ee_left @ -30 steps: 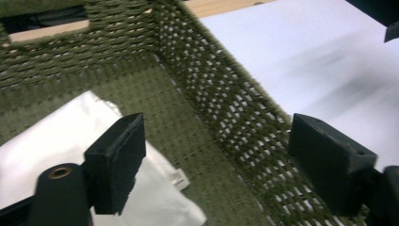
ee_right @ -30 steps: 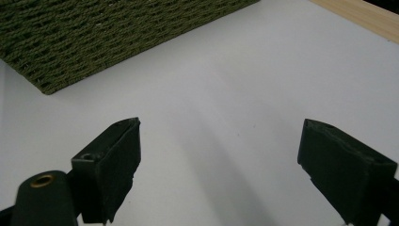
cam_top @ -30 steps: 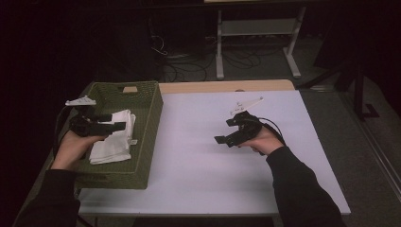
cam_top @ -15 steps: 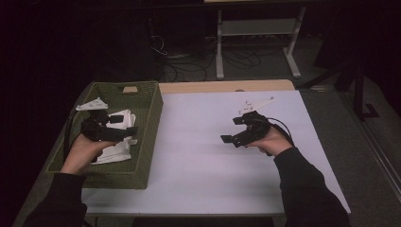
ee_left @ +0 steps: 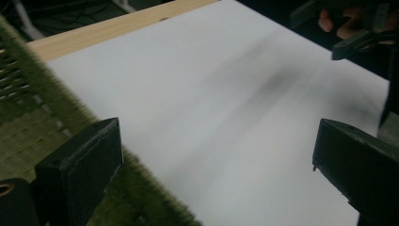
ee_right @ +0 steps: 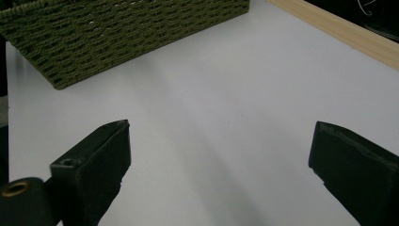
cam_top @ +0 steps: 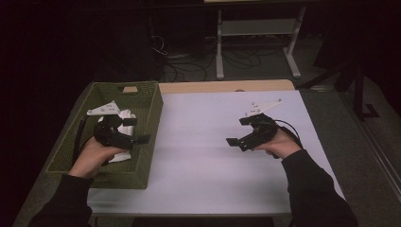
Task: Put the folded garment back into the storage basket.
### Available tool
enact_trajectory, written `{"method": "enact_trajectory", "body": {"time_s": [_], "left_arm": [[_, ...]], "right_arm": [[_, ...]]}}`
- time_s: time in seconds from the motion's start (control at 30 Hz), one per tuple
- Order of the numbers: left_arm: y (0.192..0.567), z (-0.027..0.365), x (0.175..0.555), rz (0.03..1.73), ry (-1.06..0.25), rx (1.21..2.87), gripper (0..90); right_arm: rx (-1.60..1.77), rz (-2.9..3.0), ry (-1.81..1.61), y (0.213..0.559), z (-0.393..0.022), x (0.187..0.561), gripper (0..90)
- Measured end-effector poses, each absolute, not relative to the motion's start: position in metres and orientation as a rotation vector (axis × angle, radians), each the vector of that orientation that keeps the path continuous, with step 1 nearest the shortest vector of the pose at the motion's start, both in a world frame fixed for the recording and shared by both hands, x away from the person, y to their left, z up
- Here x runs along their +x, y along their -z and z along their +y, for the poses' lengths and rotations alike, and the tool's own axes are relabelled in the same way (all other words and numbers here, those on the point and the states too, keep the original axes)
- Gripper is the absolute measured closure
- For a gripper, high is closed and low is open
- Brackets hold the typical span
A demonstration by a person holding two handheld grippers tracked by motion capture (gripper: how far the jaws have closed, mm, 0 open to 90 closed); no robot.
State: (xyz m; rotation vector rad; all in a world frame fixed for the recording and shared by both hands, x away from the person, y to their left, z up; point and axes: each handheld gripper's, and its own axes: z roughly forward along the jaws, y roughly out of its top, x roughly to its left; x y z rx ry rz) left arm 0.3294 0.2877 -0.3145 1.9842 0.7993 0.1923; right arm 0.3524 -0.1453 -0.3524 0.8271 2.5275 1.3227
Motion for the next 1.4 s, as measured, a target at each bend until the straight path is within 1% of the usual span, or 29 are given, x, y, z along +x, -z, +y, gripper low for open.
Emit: {"method": "enact_trajectory", "body": {"time_s": [0.07, 0.37, 0.73, 1.0, 1.4], "left_arm": [[0.315, 0.283, 0.328, 0.788, -0.189, 1.988, 0.0], [0.323, 0.269, 0.325, 0.733, -0.187, 1.999, 0.0], [0.33, 0.259, 0.322, 0.679, -0.18, 2.016, 0.0], [0.333, 0.257, 0.323, 0.673, -0.176, 2.017, 0.0], [0.338, 0.255, 0.324, 0.667, -0.167, 2.021, 0.0]], "right_arm": [[0.826, 2.523, -1.326, 0.351, -0.148, 0.351, 4.0], [0.837, 2.502, -1.351, 0.348, -0.163, 0.342, 1.1], [0.858, 2.492, -1.37, 0.353, -0.176, 0.325, 0.5], [0.869, 2.48, -1.387, 0.356, -0.182, 0.315, 0.5], [0.87, 2.473, -1.395, 0.357, -0.188, 0.309, 0.5]]}}
